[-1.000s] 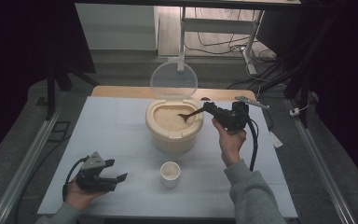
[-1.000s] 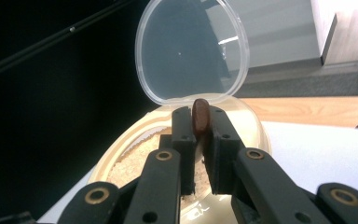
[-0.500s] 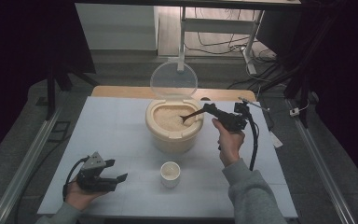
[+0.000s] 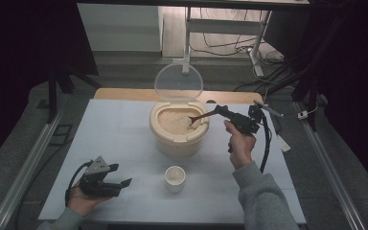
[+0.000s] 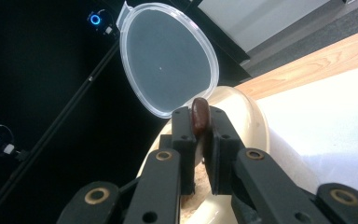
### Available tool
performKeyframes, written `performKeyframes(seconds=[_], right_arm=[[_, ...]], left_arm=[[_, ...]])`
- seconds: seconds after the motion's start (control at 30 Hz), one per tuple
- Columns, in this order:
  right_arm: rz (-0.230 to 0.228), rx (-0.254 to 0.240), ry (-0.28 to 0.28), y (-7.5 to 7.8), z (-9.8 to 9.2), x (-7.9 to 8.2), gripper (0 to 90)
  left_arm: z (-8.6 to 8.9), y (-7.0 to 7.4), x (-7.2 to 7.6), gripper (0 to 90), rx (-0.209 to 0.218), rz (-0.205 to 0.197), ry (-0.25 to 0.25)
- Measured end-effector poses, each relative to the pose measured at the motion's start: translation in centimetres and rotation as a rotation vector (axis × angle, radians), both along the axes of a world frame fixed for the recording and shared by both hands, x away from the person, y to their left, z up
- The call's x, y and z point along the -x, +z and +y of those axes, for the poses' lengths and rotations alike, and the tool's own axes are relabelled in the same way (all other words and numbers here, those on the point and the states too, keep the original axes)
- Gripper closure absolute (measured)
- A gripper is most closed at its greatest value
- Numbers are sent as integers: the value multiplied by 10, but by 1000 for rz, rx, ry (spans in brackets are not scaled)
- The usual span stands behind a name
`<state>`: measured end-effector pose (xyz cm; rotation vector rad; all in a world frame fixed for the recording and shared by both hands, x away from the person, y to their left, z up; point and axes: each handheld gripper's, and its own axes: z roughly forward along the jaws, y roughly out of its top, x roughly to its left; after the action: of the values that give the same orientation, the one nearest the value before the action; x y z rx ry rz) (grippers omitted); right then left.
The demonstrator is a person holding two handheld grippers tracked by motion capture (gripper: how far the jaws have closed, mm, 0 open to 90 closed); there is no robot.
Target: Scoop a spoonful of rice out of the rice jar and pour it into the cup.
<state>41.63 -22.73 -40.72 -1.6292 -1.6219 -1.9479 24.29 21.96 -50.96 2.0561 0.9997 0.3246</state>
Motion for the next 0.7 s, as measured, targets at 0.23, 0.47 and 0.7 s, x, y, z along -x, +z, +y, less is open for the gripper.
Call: performKeyframes(seconds=[0.23,0.47,0.7], right_arm=[[10,-30,-4,-2,-4,-1,829],[14,-40,-3,-2,-5,-1,829],[20,-63,-7,-3,-9,-1,829]], left_arm=[[0,0,0,227,-3,0,6],[0,-1,-1,223,-12,1,7],[0,-2,-1,222,-16,1,6]])
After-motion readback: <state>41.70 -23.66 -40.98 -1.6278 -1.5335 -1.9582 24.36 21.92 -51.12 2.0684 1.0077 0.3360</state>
